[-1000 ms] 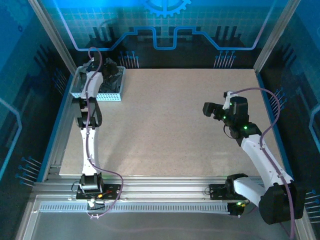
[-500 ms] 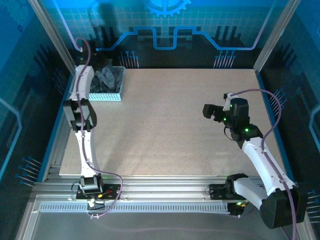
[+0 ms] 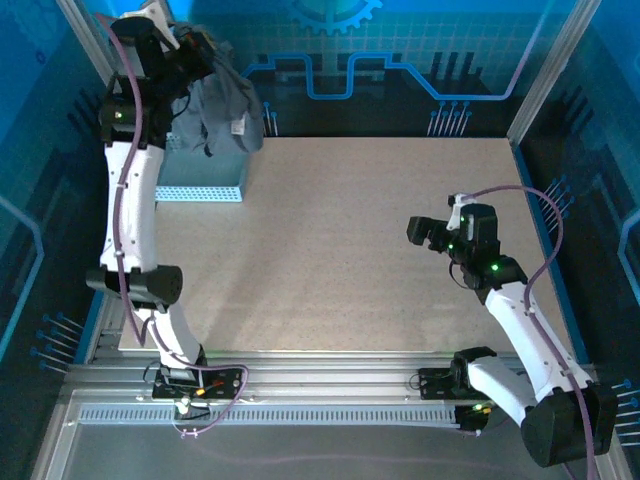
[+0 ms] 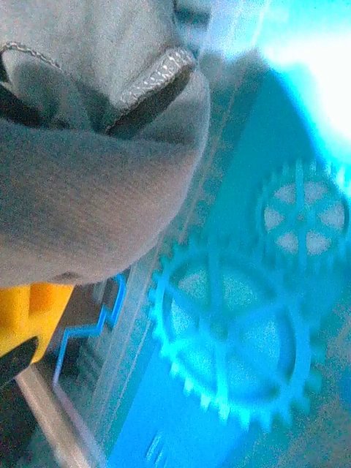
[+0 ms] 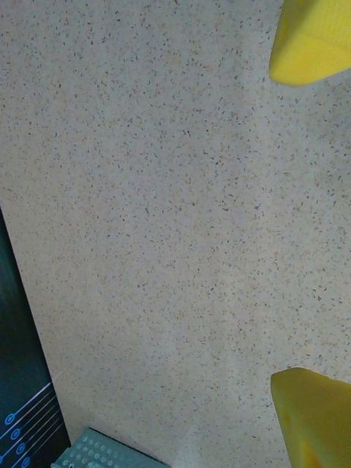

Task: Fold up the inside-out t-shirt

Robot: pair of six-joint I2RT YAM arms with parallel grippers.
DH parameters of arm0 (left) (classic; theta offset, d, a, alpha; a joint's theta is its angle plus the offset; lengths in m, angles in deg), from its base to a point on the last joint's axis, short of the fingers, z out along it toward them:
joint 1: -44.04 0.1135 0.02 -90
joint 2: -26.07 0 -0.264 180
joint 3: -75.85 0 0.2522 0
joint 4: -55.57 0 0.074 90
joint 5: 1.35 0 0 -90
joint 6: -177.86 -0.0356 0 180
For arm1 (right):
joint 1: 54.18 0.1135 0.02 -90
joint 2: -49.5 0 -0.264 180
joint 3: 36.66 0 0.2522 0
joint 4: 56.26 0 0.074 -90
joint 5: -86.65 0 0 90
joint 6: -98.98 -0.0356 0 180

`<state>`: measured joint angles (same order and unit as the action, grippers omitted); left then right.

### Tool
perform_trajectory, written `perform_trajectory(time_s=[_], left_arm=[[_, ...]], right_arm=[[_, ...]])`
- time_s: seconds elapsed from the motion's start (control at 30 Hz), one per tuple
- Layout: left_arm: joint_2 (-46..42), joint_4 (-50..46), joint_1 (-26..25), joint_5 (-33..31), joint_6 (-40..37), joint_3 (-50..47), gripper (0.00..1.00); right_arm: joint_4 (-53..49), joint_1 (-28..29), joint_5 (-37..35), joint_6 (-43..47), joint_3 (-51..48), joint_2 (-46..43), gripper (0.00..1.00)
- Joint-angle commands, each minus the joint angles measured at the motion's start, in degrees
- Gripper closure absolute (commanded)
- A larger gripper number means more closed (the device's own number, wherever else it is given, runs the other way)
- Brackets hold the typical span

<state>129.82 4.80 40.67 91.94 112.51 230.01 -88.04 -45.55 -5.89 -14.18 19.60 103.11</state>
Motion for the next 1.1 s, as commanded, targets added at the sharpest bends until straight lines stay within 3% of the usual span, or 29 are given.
perform_trajectory(time_s=[0.0, 0.2, 0.33, 0.57, 0.67, 0.77, 0.97, 1.07], left_arm=[[-3.57, 2.17, -3.19, 2.05, -2.4, 1.29, 1.0], [-6.34, 3.09, -12.59, 4.53, -0.82, -4.27, 1.0], [-7.16, 3.88, -20.49, 4.0, 0.1, -12.5, 1.0], [-5.19, 5.69, -29.36, 4.02, 2.3, -25.17, 1.0], [-3.54, 2.29, -30.29, 1.78, 1.9, -26.94, 1.0], [-6.12, 2.31, -30.28, -1.36, 1.55, -35.31, 1.0], [-21.33, 11.82, -29.14, -8.01, 5.77, -66.56, 0.91], [-28.97, 14.83, -27.8, -9.86, 9.77, -81.2, 0.7]], right_arm=[[-1.52, 0.7, 0.01, -0.72, -0.58, -1.81, 0.0], [-2.57, 0.77, 0.13, -1.25, -0.52, -3.06, 0.0], [-2.89, 0.72, 0.26, -1.41, -0.76, -3.72, 0.0], [-3.34, 0.74, 0.21, -1.48, -0.87, -3.19, 0.0], [-3.8, 0.77, 0.59, -2.2, -0.24, -1.99, 0.0], [-3.5, 0.9, 2.26, -2.39, -0.43, -1.5, 0.0], [-2.27, 3.47, 2.03, -2.32, -1.48, 1.4, 0.0], [-1.26, 5.72, 1.48, -2.79, -1.4, 4.24, 0.0]])
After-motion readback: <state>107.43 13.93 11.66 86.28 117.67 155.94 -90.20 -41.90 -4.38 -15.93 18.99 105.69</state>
